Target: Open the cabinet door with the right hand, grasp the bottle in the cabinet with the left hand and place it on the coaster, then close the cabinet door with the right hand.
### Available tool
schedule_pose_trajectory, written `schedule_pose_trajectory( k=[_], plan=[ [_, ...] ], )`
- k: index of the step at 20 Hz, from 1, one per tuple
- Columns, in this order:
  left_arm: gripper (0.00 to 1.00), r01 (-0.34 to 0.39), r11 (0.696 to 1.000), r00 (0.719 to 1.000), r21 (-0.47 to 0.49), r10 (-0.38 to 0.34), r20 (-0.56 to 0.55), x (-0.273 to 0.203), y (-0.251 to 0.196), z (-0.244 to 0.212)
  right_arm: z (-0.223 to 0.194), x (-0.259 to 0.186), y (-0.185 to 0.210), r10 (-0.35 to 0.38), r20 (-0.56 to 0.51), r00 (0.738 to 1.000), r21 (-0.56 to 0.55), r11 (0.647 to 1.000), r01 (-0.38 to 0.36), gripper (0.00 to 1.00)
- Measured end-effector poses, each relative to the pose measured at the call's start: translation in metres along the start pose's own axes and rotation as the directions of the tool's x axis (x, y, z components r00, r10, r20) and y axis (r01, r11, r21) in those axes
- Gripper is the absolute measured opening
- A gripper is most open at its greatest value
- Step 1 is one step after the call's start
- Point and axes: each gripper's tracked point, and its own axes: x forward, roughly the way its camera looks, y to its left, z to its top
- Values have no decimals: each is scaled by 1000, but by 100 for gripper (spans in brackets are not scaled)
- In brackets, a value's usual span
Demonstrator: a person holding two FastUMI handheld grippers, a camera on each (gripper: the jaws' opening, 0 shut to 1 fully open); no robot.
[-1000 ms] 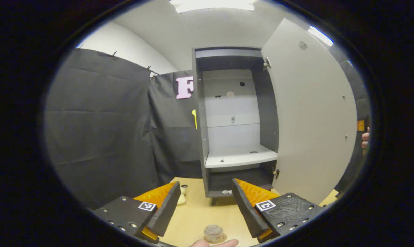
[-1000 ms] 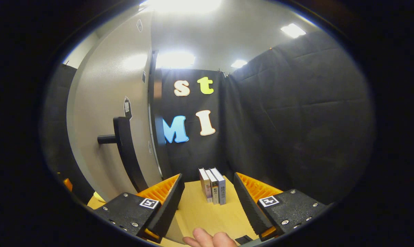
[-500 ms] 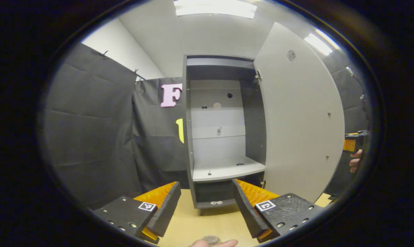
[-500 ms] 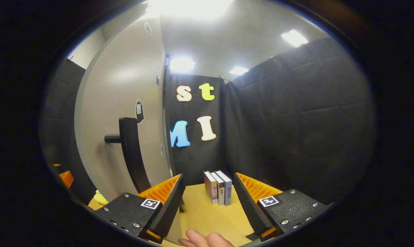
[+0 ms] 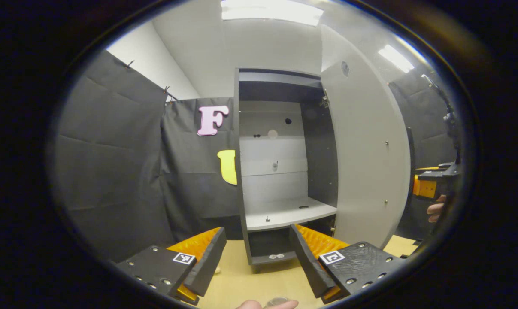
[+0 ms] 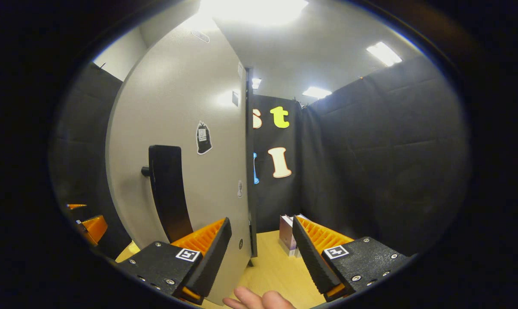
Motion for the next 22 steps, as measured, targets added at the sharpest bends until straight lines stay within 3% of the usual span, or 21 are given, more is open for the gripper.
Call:
schedule_pose_trajectory(
  k=[7, 11, 22],
  plan=[
    [87, -90, 994, 996, 65, 90, 13, -5, 16, 8, -15, 24, 43, 129, -39, 991, 34, 991, -127, 92],
    [87, -65, 997, 998, 41, 65, 16, 2, 1, 15, -19, 36, 53, 172, -72, 982, 86, 982, -166, 93],
    [89, 2, 999, 1000, 43, -2, 17, 12, -25, 16, -17, 31, 52, 181, -52, 982, -9, 983, -182, 93]
  ],
)
